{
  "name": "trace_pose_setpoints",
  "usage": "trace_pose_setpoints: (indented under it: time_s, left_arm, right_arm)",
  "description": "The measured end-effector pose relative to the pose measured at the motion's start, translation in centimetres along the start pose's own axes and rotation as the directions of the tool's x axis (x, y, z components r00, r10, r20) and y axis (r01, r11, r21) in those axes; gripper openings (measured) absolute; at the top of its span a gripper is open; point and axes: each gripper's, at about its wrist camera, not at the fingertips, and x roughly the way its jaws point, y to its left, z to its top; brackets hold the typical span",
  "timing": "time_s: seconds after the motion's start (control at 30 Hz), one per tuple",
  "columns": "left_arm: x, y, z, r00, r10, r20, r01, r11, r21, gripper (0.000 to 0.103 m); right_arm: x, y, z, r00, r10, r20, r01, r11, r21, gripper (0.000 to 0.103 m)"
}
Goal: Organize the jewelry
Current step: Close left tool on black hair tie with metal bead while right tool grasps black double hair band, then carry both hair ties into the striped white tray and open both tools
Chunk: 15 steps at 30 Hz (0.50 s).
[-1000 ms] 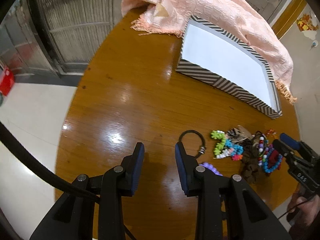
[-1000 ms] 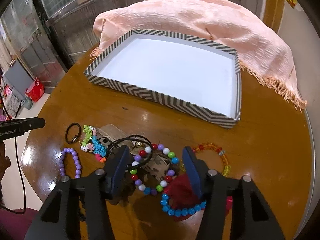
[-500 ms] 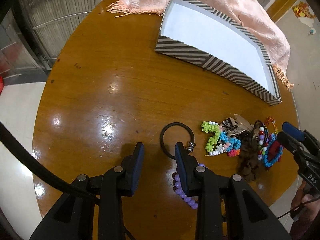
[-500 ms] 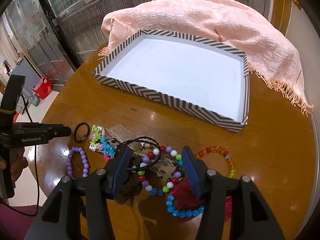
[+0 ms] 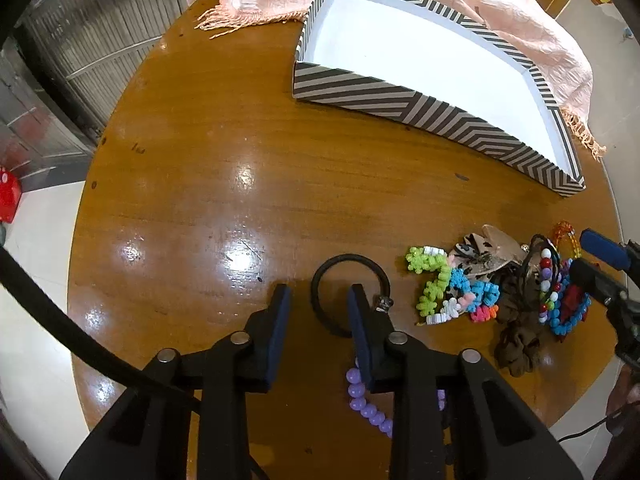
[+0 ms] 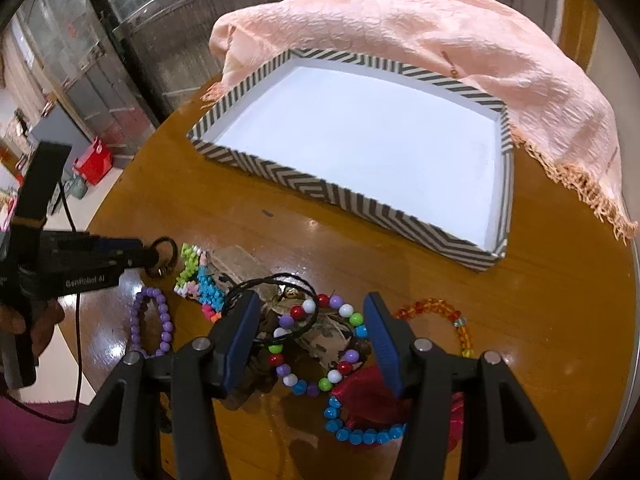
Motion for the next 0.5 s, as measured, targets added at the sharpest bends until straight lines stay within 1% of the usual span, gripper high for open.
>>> trace_pose_setpoints:
  time_s: [0.07,0.17,0.23,0.37,0.47,0.5]
  left_arm:
    - [0.0,0.1,0.0,1.0,0.004,0.006,-0.004,1.0,0.0,0.017]
    - [0.1,0.3,0.2,1.0,0.004,0.009,-0.004,1.0,-0.013,0.008]
    - [0.1,0.6,0.2,1.0,0.009,0.01,-0.008,1.0,-0.022,0.004]
    - [0.2,1.1,0.3,1.0,-0.016,0.015,0.017,0.999,-0.045,0.004]
    - [0.3,1.5,0.4,0.999,-0.027,0.026,0.028,0.998,-0.055,0.003]
    - [0.3,1.6,0.4,0.999,-0.031,0.027,0.032,0.998,-0.057,0.003]
  right_arm:
    - [0.5,0.2,0.2,1.0,-0.001,-0.011,0.001,1.0,-0.025,0.057]
    - [1.2,0.1,0.4,1.0,0.008,-0.025,-0.009,0.999,-0.037,0.056]
    - [1.8,0.0,0.5,0.999,0.014,-0.035,-0.015,0.999,-0.042,0.052]
    - [2.4,-0.3,0.7,0.998,0.031,-0.046,-0.032,0.999,-0.043,0.044]
    - [3.1,-0.2,1.0,0.998,0.04,-0.055,-0.043,0.997,-0.058,0.035]
    - [3.4,-0.1,1.0,0.997,0.036,-0.064,-0.04,0.997,-0.068,0.03]
